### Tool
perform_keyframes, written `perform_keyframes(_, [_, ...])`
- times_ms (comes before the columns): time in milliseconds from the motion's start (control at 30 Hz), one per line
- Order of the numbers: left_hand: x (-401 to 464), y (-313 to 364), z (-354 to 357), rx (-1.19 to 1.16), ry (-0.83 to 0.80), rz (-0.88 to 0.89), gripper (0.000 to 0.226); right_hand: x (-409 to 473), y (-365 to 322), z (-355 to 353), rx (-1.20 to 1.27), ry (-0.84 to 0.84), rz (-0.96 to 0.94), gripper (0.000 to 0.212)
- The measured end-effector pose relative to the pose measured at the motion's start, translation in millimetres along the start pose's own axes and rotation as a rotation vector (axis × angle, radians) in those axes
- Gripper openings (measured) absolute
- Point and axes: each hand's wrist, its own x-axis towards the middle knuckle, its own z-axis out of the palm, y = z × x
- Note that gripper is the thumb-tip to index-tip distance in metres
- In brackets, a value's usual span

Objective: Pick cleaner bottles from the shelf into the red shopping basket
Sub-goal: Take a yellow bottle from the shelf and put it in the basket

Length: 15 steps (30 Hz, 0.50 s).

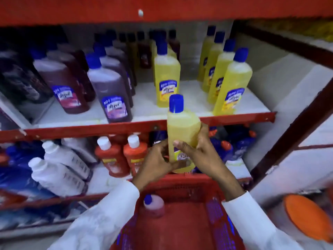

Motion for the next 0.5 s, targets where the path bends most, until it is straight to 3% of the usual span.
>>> perform_keyframes(200, [-35,-101,42,0.007,-0.071,-0.236,0.049,-33,92,-23,-0.256,-0.089,0.114,0.077])
perform_keyframes(500, [-64,-213,111,0.291,0.001,-0.521,0.027,-69,210,-9,-0.433,-0.162,0.319,0.055])
